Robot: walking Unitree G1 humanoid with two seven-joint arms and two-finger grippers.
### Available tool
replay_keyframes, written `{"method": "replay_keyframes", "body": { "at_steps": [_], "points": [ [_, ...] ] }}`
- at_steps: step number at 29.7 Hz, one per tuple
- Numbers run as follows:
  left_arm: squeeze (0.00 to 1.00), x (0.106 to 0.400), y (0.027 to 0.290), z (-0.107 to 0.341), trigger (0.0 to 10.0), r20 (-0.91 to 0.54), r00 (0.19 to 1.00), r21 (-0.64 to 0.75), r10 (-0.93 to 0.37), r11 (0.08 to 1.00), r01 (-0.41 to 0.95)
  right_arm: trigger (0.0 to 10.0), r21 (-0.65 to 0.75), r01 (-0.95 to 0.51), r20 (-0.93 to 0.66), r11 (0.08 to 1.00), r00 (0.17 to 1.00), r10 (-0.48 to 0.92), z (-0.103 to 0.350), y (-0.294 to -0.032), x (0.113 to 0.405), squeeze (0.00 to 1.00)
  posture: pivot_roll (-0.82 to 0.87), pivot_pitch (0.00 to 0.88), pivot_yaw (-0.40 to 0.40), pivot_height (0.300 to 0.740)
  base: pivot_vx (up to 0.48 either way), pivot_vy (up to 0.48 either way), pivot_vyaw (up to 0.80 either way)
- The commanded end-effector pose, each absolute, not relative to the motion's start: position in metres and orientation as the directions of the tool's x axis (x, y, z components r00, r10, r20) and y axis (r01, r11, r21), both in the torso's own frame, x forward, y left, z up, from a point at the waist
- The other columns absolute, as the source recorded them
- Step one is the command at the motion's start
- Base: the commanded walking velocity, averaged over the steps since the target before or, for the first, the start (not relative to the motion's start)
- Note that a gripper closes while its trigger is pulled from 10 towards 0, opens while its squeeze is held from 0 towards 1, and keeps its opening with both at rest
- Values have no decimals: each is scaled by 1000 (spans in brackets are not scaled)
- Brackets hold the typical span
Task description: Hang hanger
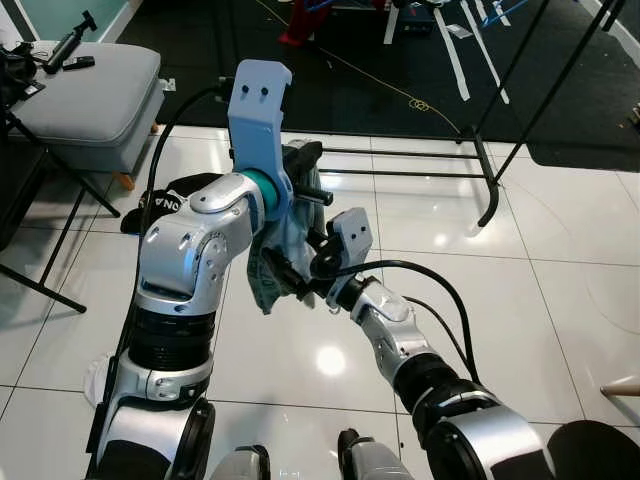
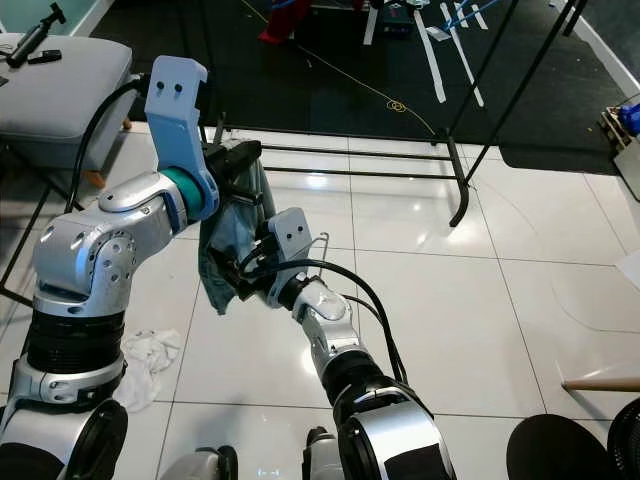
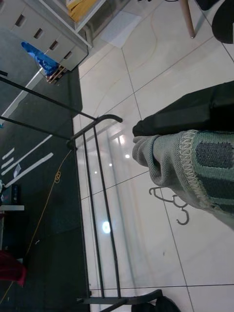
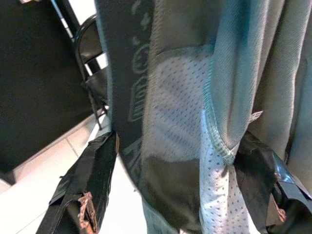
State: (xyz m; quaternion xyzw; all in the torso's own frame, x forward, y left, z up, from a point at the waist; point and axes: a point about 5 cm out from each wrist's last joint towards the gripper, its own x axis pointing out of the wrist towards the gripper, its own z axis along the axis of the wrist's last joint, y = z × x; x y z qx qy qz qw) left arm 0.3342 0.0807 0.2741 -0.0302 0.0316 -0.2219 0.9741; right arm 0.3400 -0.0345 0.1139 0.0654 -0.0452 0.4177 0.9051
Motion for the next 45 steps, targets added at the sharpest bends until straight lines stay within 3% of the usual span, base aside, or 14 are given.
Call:
{"method": "replay_keyframes", "body": {
  "at_steps": [1, 2, 7, 12, 20, 24, 31, 34, 35, 36, 37, 38, 39, 45],
  "points": [
    [0, 332, 78, 277, 0, -48, 894, -75, -445, 894, 441, 8745, 75, -780, 118, 621, 625, 771, 110, -31, 337, 0, 59, 111, 26, 740, 0, 0, 0],
    [0, 332, 78, 277, 0, -47, 894, -74, -446, 894, 442, 10000, 27, -781, 106, 624, 623, 775, 110, -30, 337, 0, 58, 111, 24, 740, 0, 0, 0],
    [0, 333, 78, 277, 0, -51, 897, -70, -440, 897, 436, 10000, -88, -723, 118, 685, 675, 728, 115, -36, 340, 0, 59, 111, 23, 740, 0, 0, 0],
    [0, 337, 84, 272, 0, -64, 919, -44, -389, 921, 386, 10000, -214, -386, 153, 897, 894, 421, 120, -83, 356, 0, 48, 112, 27, 740, 0, 0, 0],
    [0, 343, 98, 265, 0, -73, 947, 97, -313, 943, 319, 10000, -173, -259, 210, 950, 933, 293, 125, -119, 359, 0, 43, 113, 27, 740, 0, 0, 0],
    [0, 346, 102, 263, 0, -80, 954, 119, -290, 947, 298, 10000, -134, -317, 278, 939, 897, 342, 130, -116, 354, 0, 37, 115, 29, 740, 0, 0, 0],
    [0, 345, 97, 266, 0, -73, 953, 98, -294, 949, 300, 10000, -126, -776, 289, 618, 568, 771, 114, -50, 313, 0, 33, 115, 31, 740, 0, 0, 0],
    [0, 345, 96, 267, 0, -67, 954, 97, -292, 950, 298, 10000, -127, -806, 234, 578, 542, 807, 106, -43, 309, 35, 35, 113, 30, 740, 0, 0, 0],
    [0, 345, 96, 268, 0, -65, 954, 97, -293, 950, 298, 10000, -125, -810, 223, 573, 540, 812, 104, -42, 308, 498, 35, 113, 30, 740, 0, 0, 0],
    [0, 345, 96, 268, 0, -65, 954, 97, -293, 950, 298, 10000, -125, -810, 223, 573, 540, 812, 104, -42, 308, 498, 35, 113, 30, 740, 0, 0, 0],
    [0, 344, 95, 269, 0, -63, 953, 91, -295, 950, 300, 10000, -121, -812, 209, 571, 542, 814, 102, -41, 309, 820, 35, 113, 31, 740, 0, 0, 0],
    [0, 344, 95, 269, 0, -63, 953, 91, -295, 950, 300, 10000, -121, -812, 209, 571, 542, 814, 102, -41, 309, 820, 35, 113, 31, 740, 0, 0, 0],
    [0, 344, 94, 270, 0, -59, 952, 89, -299, 949, 303, 10000, -118, -815, 193, 568, 542, 818, 100, -40, 310, 1000, 36, 111, 29, 740, 0, 0, 0],
    [0, 344, 90, 272, 0, -46, 949, 77, -312, 946, 315, 10000, -160, -814, 116, 559, 546, 829, 95, -37, 313, 1000, 40, 105, 25, 740, 0, 0, 0]
  ]
}}
